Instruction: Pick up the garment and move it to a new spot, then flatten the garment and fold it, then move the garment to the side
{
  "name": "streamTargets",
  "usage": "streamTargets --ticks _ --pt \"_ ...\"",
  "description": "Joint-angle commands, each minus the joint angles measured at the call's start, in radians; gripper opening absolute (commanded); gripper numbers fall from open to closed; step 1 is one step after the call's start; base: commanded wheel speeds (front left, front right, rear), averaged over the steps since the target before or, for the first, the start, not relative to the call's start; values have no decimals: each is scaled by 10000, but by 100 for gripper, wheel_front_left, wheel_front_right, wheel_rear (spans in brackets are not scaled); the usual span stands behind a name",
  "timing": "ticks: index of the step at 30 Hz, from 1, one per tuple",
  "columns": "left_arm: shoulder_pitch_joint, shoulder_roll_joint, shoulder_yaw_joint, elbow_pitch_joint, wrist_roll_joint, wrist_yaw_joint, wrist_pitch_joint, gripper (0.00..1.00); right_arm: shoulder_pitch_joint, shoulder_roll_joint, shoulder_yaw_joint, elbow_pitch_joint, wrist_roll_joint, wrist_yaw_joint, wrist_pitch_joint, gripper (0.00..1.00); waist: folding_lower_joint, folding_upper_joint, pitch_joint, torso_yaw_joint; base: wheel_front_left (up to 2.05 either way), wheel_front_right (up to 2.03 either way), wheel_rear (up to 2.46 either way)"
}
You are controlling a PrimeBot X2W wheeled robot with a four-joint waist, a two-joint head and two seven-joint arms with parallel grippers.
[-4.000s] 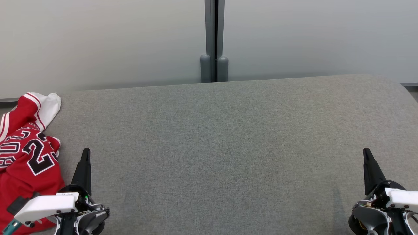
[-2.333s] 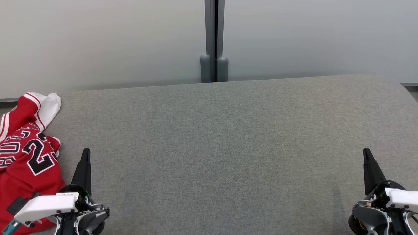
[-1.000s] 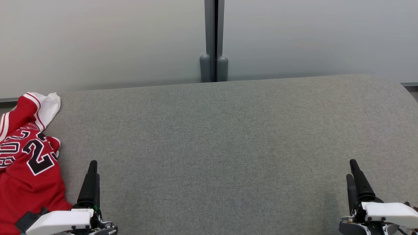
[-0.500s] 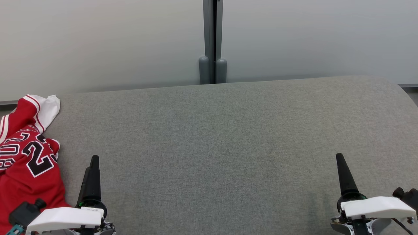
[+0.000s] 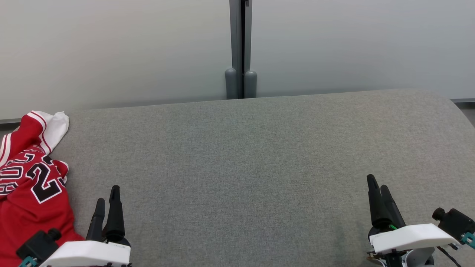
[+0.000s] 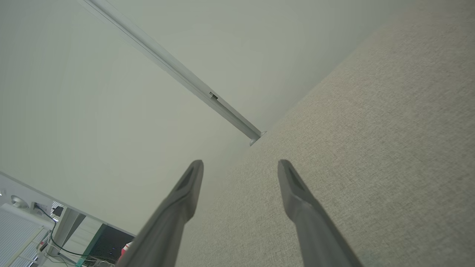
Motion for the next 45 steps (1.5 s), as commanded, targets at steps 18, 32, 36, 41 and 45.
streamTargets --ticks 18,32,36,41,45 --pt "26 101 -232 -733 2795 168 -615 100 -168 -107 712 -149 -2379 2 -627 100 0 0 -36 -66 0 0 0" --pt "341 186 -513 -827 4446 -104 -993 100 -268 -115 1030 -347 -4195 2 -1007 100 0 0 -13 -61 0 0 0" --pt "409 222 -479 -799 4863 -253 -1087 100 -247 -118 1050 -382 -4574 2 -1105 100 0 0 -11 -61 0 0 0" --pt "474 220 -345 -811 5323 -307 -1212 100 -281 -123 1121 -324 -5131 3 -1222 100 0 0 -19 -82 0 0 0" --pt "514 199 -247 -758 5627 -315 -1303 100 -267 -126 1002 -243 -5575 3 -1317 100 0 0 -46 -101 0 0 0"
